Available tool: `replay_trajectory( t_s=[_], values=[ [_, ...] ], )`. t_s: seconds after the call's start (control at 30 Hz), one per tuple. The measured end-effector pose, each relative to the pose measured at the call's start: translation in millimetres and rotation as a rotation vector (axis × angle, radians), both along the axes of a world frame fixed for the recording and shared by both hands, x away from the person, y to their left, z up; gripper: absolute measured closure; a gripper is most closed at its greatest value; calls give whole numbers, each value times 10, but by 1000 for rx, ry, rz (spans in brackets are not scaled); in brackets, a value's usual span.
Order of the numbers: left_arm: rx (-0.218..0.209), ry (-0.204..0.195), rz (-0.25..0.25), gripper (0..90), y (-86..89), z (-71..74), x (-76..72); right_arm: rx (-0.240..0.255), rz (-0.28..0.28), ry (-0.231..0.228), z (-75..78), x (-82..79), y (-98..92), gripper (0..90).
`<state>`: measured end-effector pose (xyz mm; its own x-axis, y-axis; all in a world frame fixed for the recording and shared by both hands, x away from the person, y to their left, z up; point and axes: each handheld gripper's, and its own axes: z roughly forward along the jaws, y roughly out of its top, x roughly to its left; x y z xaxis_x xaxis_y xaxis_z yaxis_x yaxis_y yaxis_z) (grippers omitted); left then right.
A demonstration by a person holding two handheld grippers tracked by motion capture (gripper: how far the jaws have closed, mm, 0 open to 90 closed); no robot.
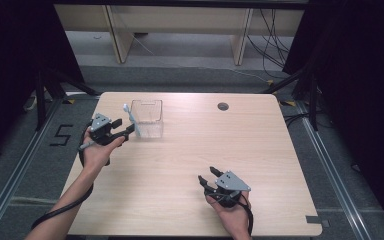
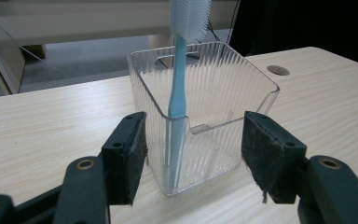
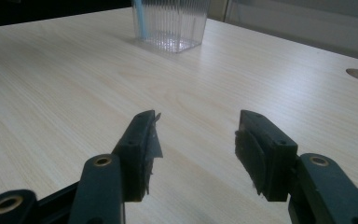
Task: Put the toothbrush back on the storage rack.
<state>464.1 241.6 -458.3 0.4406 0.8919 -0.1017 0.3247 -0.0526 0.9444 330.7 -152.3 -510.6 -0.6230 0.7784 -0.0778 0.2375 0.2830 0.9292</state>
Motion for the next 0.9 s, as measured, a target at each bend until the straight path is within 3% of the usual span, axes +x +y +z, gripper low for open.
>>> replay_trajectory(
  t_s=[0.5,0.63,0.83,0.9],
  values=[
    [-11,3,-12,396,44,-170,-267,-1,-1,1,-5,0,1,480],
    [-10,-5,-21,395,54,-194,-339,9,2,28,-5,-12,12,480],
    [-8,-2,-24,392,67,-230,-458,7,0,24,-5,-10,8,481],
    [-5,-5,-27,391,72,-246,-497,-1,-3,1,-4,2,-2,480]
  ],
)
